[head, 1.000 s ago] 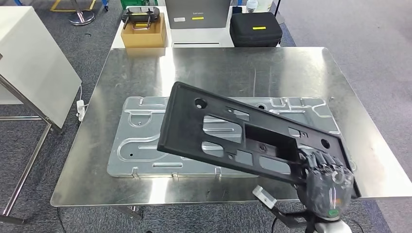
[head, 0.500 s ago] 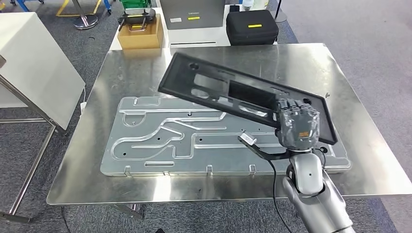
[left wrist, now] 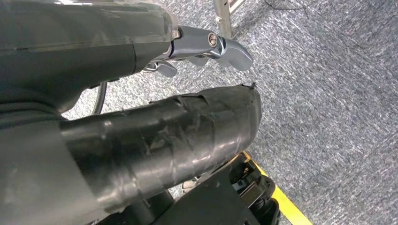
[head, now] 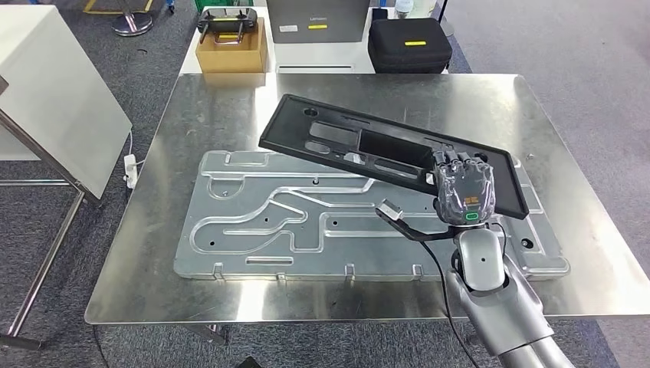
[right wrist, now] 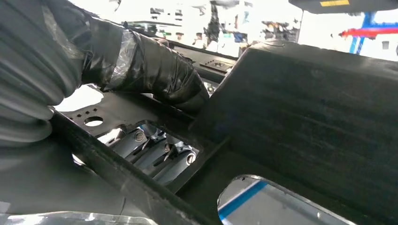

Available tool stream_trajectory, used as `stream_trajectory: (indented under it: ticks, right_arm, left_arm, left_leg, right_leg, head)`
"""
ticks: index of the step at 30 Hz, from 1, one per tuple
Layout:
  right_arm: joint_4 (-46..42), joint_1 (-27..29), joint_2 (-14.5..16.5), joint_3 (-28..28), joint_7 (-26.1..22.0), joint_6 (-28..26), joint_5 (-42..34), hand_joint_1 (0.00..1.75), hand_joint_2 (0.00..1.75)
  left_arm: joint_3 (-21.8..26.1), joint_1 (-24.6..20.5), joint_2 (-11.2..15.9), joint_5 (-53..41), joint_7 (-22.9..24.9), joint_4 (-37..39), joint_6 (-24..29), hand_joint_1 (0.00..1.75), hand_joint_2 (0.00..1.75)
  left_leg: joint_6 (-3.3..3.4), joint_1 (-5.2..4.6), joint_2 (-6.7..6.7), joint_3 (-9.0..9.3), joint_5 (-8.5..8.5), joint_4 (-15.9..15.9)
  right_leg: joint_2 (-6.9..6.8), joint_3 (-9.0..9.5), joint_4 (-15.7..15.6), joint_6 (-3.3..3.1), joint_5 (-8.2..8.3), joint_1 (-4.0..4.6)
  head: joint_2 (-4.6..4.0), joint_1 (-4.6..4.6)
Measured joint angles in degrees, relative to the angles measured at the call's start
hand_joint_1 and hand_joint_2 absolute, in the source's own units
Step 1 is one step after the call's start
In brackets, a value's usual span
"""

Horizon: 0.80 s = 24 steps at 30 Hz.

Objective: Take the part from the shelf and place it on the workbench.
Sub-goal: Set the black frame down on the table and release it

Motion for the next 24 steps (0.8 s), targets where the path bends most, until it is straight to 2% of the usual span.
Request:
stream_trajectory:
  ticks: [1,2,3,5,7,9,10,12,14,15,16,17,19,20,21,24]
  right_arm:
    - [0.4,0.0,-0.2,0.4,0.5,0.2,0.0,1.75,1.75]
    - [0.8,0.0,-0.3,0.9,1.2,0.3,0.0,1.75,1.75]
    - [1.2,0.0,-0.5,1.5,1.8,0.4,0.0,1.74,1.75]
    - [2.0,0.0,-0.9,2.9,3.2,0.3,0.0,1.73,1.75]
    - [2.9,0.2,-1.4,4.5,4.4,0.3,0.0,1.74,1.75]
    - [4.0,0.6,-1.7,6.0,5.4,0.3,0.0,1.73,1.75]
    - [4.5,0.9,-1.9,6.6,5.7,0.3,0.0,1.72,1.75]
    - [5.5,1.6,-2.1,7.5,6.0,0.3,0.0,1.71,1.75]
    - [6.4,2.6,-2.1,8.0,5.7,0.5,0.0,1.72,1.75]
    - [6.9,3.2,-2.1,8.1,5.4,0.6,0.0,1.73,1.75]
    - [7.3,3.9,-2.1,8.2,5.2,0.7,0.0,1.71,1.75]
    - [7.7,4.5,-2.1,8.3,5.1,0.7,0.0,1.71,1.75]
    - [8.3,5.3,-2.1,8.3,5.1,0.5,0.0,1.72,1.75]
    - [8.6,5.5,-2.1,8.3,5.1,0.4,0.0,1.72,1.75]
    - [8.9,5.7,-2.1,8.3,5.2,0.4,0.0,1.66,1.75]
    - [10.0,6.3,-2.0,8.3,5.5,0.1,0.0,0.43,1.75]
  left_arm:
    - [-0.1,0.0,0.0,0.0,0.0,0.0,0.0,0.0,0.0]
    - [-0.1,0.0,0.0,0.0,0.0,0.0,0.0,0.0,0.0]
    - [-0.2,0.0,0.0,0.0,0.0,0.0,0.0,0.0,0.0]
    - [-0.3,0.0,-0.1,0.0,0.1,0.0,0.1,0.0,0.0]
    - [-0.3,0.0,-0.1,0.1,0.2,0.0,0.2,0.0,0.0]
    - [-0.3,0.0,-0.1,0.3,0.3,0.0,0.2,0.0,0.0]
    - [-0.4,0.1,-0.1,0.4,0.3,0.0,0.2,0.0,0.0]
    - [-0.4,0.1,-0.1,0.5,0.3,0.0,0.2,0.0,0.0]
    - [-0.4,0.2,-0.1,0.7,0.3,0.0,0.2,0.0,0.0]
    - [-0.4,0.2,-0.1,0.8,0.3,0.0,0.3,0.0,0.0]
    - [-0.4,0.3,-0.1,0.8,0.3,0.0,0.3,0.0,0.0]
    - [-0.4,0.3,-0.1,0.9,0.3,0.0,0.4,0.0,0.0]
    - [-0.5,0.2,-0.1,1.0,0.3,0.0,0.5,0.0,0.0]
    - [-0.5,0.2,-0.1,1.1,0.3,0.0,0.6,0.0,0.0]
    - [-0.5,0.2,-0.1,1.2,0.3,0.0,0.7,0.0,0.0]
    - [-0.5,0.3,-0.1,1.5,0.3,0.0,0.9,0.0,0.0]
  left_leg:
    - [0.0,-0.02,-0.04,0.02,-0.09,0.1]
    - [-0.07,-0.02,-0.08,0.08,-0.21,0.2]
    - [-0.19,-0.02,-0.12,0.13,-0.36,0.3]
    - [-0.61,-0.23,-0.17,0.04,-0.61,0.6]
    - [-1.08,-0.39,-0.17,-0.07,-0.66,0.6]
    - [-1.63,-0.36,-0.13,-0.07,-0.94,0.8]
    - [-1.92,-0.33,-0.09,-0.37,-1.62,1.6]
    - [-2.4,-0.17,-0.01,-2.47,-4.56,6.5]
    - [-2.68,-0.05,0.01,-5.99,-7.72,13.9]
    - [-2.78,-0.01,0.02,-7.19,-8.18,16.2]
    - [-2.83,0.03,0.02,-7.41,-7.49,16.4]
    - [-2.8,0.07,0.03,-6.53,-5.82,14.3]
    - [-2.53,0.09,0.03,-2.83,-1.99,6.5]
    - [-2.33,0.04,0.01,-1.27,-0.96,3.4]
    - [-2.13,-0.04,-0.02,-0.31,-0.61,1.5]
    - [-1.34,-0.04,0.0,0.38,-0.65,0.4]
  right_leg:
    - [0.0,-0.1,-0.4,-0.03,1.05,0.0]
    - [-0.01,0.99,-3.1,-0.13,3.05,0.0]
    - [-0.01,2.7,-7.1,-0.31,5.14,0.01]
    - [0.01,5.64,-13.6,-0.72,7.46,0.28]
    - [0.08,6.36,-15.3,-1.05,7.44,0.58]
    - [0.14,6.48,-15.5,-1.57,7.59,0.36]
    - [0.1,6.63,-15.7,-1.93,7.65,0.22]
    - [-0.03,6.89,-16.0,-2.52,7.68,0.08]
    - [-0.08,6.92,-16.0,-2.79,7.59,0.14]
    - [-0.09,6.96,-15.9,-2.82,7.55,0.15]
    - [-0.09,7.03,-15.9,-2.82,7.49,0.15]
    - [-0.06,7.12,-15.9,-2.77,7.41,0.14]
    - [0.05,7.37,-15.7,-2.51,7.16,0.19]
    - [0.12,7.42,-15.6,-2.29,7.05,0.28]
    - [0.17,7.46,-15.6,-2.04,6.99,0.36]
    - [0.29,7.77,-15.8,-1.16,6.97,0.4]
  head:
    - [0.0,0.0]
    - [0.0,0.0]
    - [0.0,0.01]
    - [0.0,-0.01]
    - [0.0,-0.03]
    - [0.0,-0.03]
    - [0.0,-0.05]
    - [0.0,-0.06]
    - [0.0,-0.07]
    - [0.0,-0.07]
    - [0.0,-0.07]
    - [0.0,-0.07]
    - [0.0,-0.07]
    - [0.0,-0.06]
    - [0.0,-0.03]
    - [0.0,-0.01]
